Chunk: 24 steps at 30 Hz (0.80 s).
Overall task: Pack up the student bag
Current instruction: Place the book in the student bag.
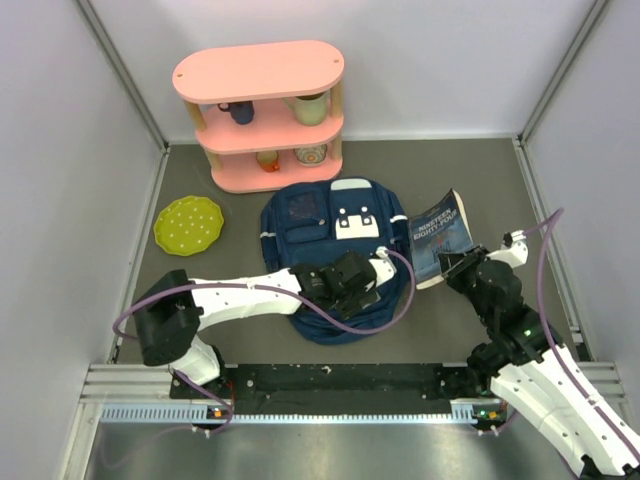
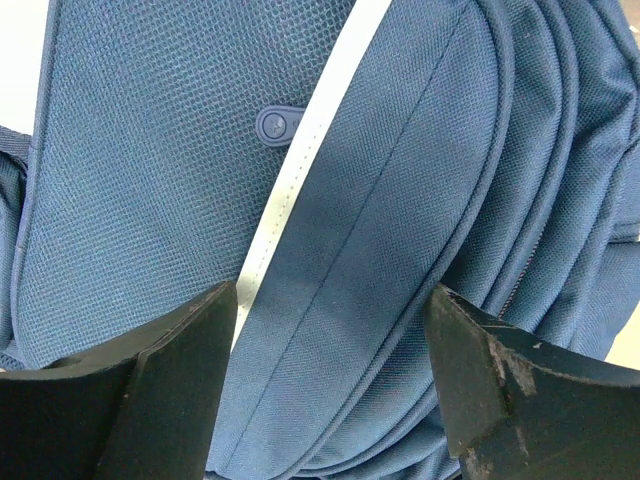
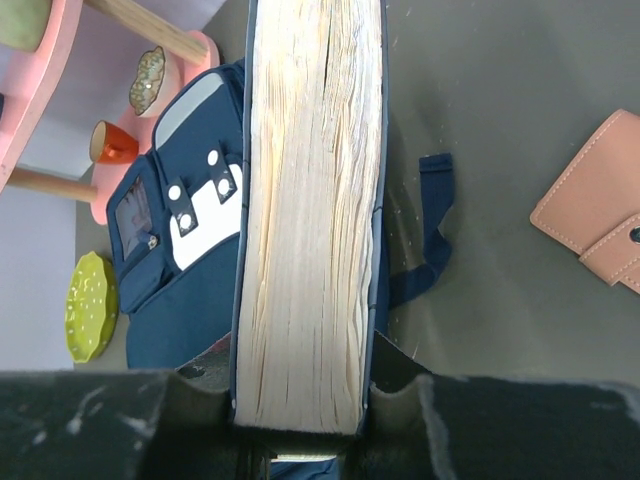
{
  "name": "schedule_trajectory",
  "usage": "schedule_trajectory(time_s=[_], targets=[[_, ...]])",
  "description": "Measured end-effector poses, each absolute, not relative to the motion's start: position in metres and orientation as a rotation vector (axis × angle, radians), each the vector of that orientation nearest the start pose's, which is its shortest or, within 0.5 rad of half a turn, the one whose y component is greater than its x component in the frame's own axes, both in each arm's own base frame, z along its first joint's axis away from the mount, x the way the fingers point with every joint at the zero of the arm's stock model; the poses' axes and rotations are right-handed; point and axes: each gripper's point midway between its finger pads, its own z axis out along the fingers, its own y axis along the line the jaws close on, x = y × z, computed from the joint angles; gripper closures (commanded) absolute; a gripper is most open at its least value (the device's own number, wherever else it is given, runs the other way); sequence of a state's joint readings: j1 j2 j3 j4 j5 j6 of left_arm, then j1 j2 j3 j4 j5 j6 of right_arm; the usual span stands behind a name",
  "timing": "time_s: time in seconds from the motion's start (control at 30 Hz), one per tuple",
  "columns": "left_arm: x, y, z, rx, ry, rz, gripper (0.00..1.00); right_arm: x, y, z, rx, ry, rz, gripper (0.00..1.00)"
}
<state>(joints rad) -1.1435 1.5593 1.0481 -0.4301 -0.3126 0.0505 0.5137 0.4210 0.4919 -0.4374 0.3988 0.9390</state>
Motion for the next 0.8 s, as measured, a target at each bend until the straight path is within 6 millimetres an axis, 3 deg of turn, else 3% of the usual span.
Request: schedule_trajectory(time_s=[0.33, 0.43, 0.47, 0.57, 0.7, 0.8], targets=[[0.203, -0.314, 0.09, 1.277, 2.079, -0.054, 0.24, 0.23, 0.087, 0.185, 0.677, 1.841, 0.588, 1.0], [0.205, -0.313, 0.09, 1.26, 2.078, -0.032, 0.37, 0.23, 0.087, 0.184, 0.679, 1.84, 0.588, 1.0], [0.205, -0.314, 0.09, 1.258, 2.079, -0.026, 0.48, 0.23, 0.087, 0.184, 0.679, 1.841, 0.587, 1.0], [0.203, -0.318, 0.083, 1.267, 2.089, -0.017, 0.6, 0.23, 0.087, 0.184, 0.68, 1.84, 0.588, 1.0], [0.204, -0.32, 0.081, 1.254, 2.092, -0.01, 0.84, 0.23, 0.086, 0.184, 0.686, 1.839, 0.589, 1.0], [0.209, -0.32, 0.086, 1.233, 2.083, 0.008, 0.94, 0.23, 0.085, 0.184, 0.693, 1.838, 0.586, 1.0]])
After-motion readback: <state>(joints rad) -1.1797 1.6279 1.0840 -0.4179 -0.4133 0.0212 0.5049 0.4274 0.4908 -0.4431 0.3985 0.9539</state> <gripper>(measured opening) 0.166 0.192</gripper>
